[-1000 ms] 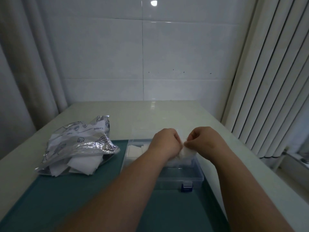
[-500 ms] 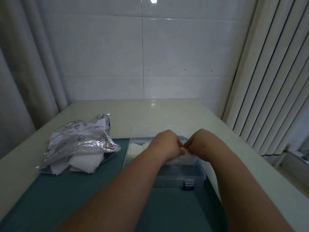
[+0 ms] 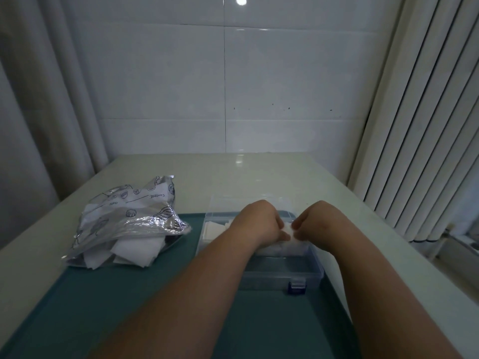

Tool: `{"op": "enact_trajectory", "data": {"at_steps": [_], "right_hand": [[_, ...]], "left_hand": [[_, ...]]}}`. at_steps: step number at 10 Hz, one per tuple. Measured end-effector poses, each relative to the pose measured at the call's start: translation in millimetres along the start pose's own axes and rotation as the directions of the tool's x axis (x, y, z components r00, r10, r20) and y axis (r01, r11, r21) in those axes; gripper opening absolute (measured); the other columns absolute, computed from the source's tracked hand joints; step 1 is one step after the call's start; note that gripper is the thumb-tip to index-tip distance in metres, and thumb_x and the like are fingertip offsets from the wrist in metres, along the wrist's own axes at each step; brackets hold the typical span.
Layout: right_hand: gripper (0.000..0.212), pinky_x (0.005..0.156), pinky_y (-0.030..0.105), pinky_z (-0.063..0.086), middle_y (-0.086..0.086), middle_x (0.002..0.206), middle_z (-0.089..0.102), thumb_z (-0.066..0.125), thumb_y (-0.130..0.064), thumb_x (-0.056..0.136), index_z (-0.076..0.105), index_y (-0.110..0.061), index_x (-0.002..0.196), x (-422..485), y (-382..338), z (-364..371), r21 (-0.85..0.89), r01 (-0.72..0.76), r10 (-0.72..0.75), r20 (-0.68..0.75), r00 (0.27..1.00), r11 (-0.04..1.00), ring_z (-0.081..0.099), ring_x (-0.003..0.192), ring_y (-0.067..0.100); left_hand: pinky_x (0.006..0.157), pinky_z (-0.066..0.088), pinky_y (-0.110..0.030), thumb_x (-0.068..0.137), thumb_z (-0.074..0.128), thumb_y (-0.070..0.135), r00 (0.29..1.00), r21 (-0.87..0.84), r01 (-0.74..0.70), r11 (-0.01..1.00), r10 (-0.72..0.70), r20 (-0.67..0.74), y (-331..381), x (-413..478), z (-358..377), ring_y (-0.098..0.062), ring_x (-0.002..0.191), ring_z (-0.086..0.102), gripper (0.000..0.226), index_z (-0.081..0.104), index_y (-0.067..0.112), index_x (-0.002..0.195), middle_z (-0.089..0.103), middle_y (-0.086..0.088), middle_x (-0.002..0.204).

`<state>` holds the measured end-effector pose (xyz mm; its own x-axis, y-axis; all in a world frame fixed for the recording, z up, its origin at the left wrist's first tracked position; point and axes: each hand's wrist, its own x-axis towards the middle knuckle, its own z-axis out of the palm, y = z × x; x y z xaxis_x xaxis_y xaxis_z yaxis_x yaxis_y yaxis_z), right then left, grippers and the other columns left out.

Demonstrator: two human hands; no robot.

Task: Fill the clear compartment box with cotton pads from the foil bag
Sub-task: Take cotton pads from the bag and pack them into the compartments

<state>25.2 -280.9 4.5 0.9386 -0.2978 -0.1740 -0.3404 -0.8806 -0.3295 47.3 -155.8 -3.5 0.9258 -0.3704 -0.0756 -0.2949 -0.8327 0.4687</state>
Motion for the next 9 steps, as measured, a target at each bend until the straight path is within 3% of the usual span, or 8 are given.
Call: {"op": "enact_trajectory", "data": {"at_steps": [1,3,4,6,9], "right_hand": [[0.025,0.089,0.035,0.053,0.007,0.108,0.069,0.063,-0.015,0.084,0.071,-0.014,0.109,-1,8,1,0.149,0.036,-0.029,-0.053,0.998,0.988,0.064,0.103,0.026],[0.021,0.075,0.028,0.050,0.003,0.102,0.070,0.061,-0.012,0.084,0.073,-0.022,0.099,-3,7,5,0.188,0.118,-0.107,-0.069,0.992,0.975,0.066,0.099,0.023],[0.021,0.077,0.029,0.050,0.004,0.103,0.070,0.061,-0.012,0.085,0.073,-0.021,0.100,-3,6,5,0.189,0.121,-0.109,-0.073,0.991,0.974,0.066,0.100,0.023],[0.037,0.104,0.035,0.043,0.006,0.132,0.058,0.059,-0.019,0.094,0.062,-0.022,0.130,-8,1,-5,0.100,0.095,-0.092,-0.034,0.995,0.990,0.054,0.119,0.025],[0.033,0.102,0.038,0.046,0.009,0.115,0.065,0.063,-0.027,0.091,0.068,-0.009,0.118,4,-1,6,0.133,-0.009,0.013,-0.027,1.000,0.991,0.059,0.107,0.024]], "left_hand": [[0.095,0.049,-0.033,0.084,0.071,0.036,1.000,0.012,0.009,1.000,-0.009,-0.011,0,2,2,-0.020,0.105,0.061,0.039,0.070,0.016,0.118,0.069,-0.005,0.115],[0.093,0.049,-0.034,0.084,0.071,0.038,0.999,0.033,0.033,0.999,-0.032,-0.032,-5,3,-1,-0.020,0.104,0.060,0.037,0.071,0.020,0.117,0.068,-0.004,0.112],[0.093,0.049,-0.034,0.084,0.071,0.038,0.999,0.024,0.041,0.999,-0.040,-0.027,-5,3,-1,-0.020,0.104,0.060,0.038,0.071,0.020,0.117,0.068,-0.003,0.113],[0.091,0.050,-0.032,0.087,0.066,0.022,0.999,-0.022,0.018,1.000,-0.019,-0.049,-7,-2,-2,-0.020,0.103,0.061,0.029,0.072,0.017,0.115,0.068,-0.004,0.115],[0.094,0.050,-0.036,0.087,0.066,0.029,1.000,-0.014,-0.005,1.000,0.005,-0.021,-9,-4,-4,-0.020,0.102,0.062,0.031,0.072,0.013,0.113,0.069,-0.005,0.115]]}}
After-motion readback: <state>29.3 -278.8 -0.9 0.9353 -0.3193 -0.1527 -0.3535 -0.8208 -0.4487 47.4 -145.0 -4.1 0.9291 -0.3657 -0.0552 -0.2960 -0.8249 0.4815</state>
